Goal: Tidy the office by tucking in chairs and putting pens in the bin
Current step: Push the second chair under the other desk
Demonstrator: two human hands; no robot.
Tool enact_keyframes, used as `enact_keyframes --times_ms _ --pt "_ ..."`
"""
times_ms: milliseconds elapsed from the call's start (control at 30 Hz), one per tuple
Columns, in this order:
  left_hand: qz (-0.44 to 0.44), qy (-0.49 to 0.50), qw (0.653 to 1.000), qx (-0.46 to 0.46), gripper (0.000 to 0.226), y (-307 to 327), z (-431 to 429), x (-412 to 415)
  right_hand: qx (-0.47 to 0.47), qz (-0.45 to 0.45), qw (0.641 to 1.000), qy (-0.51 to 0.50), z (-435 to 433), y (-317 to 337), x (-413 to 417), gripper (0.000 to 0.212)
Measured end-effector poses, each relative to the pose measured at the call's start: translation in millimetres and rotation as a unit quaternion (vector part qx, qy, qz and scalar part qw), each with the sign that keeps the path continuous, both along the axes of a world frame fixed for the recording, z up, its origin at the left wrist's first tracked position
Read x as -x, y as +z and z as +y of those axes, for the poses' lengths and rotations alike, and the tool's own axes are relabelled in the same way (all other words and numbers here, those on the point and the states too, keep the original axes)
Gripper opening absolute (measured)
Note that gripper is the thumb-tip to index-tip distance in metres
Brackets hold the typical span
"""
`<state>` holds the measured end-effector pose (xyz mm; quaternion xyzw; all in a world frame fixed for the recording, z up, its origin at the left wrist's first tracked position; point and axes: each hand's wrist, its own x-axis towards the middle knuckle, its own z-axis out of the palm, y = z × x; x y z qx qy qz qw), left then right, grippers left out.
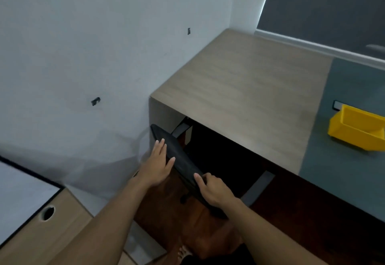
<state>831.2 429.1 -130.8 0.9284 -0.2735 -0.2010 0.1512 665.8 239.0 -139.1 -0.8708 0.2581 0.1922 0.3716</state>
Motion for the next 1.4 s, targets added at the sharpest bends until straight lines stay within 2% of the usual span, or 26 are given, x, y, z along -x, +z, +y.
enact_keyframes --times_ms 133,400,533,733,1400 --pt "-0.019 -0.008 0.999 -0.025 0.083 -14 -2 -6 0.044 0.01 0.997 -0.059 10 -7 1 0.094" --pt "-0.006 0.001 1.0 -0.013 0.082 -7 -16 -12 0.1 -0.003 0.993 -0.055 -1 -4 -13 0.083" --pt "0.009 0.006 1.0 -0.004 0.086 -7 -26 -14 0.132 -0.018 0.989 -0.063 -18 0 -19 0.102" --pt "0.011 0.003 1.0 -0.009 0.09 -9 -45 -19 0.15 -0.008 0.987 -0.063 -51 0 -28 0.073" --pt "0.068 0.015 0.996 -0.06 0.091 -3 -116 -69 0.176 -0.044 0.983 -0.037 -125 -10 -83 0.065"
